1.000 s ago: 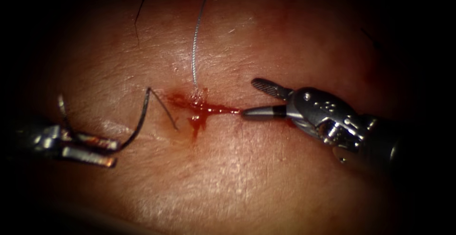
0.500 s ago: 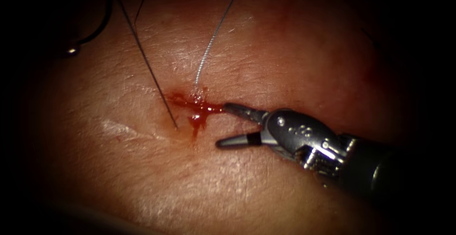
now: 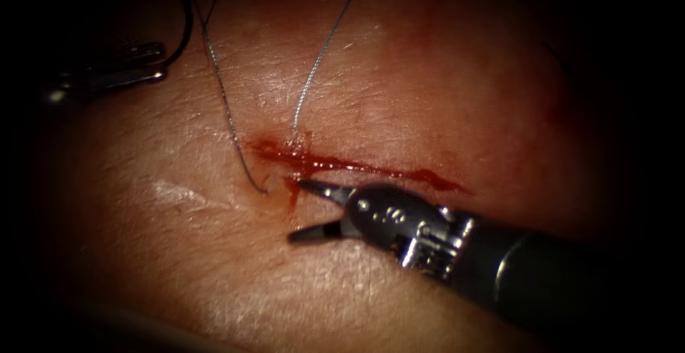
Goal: Wound Closure
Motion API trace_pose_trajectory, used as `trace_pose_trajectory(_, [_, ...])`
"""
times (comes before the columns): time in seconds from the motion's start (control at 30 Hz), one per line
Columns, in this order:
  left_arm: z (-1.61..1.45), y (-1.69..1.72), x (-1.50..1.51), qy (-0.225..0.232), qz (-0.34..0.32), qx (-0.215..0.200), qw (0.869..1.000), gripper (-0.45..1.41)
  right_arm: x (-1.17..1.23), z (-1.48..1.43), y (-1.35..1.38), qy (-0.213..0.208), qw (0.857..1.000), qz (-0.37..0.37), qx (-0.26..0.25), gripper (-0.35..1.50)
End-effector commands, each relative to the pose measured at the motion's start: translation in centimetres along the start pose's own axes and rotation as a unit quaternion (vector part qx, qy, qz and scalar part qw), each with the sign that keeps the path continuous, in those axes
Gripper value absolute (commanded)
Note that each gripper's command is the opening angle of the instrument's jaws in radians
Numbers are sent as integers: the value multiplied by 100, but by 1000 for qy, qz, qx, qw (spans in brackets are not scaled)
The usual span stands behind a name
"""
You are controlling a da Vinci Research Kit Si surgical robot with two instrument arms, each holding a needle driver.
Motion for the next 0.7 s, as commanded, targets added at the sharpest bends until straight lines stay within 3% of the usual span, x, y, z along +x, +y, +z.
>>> trace_pose_trajectory(0.03, [0,5,-13,-2,-2,-3,1000,-45,-1,16,-7,1,1000,-2,1,114])
trace_pose_trajectory(0.3, [-4,7,-9,-6,-4,1,1000,-45,7,35,-1,-8,999,-28,-16,114])
trace_pose_trajectory(0.57, [-4,7,-8,-6,-4,2,1000,-45,27,26,7,4,998,-44,-38,111])
trace_pose_trajectory(0.7, [-3,7,-8,-7,-5,4,1000,-45,17,35,5,-4,998,-49,-39,106])
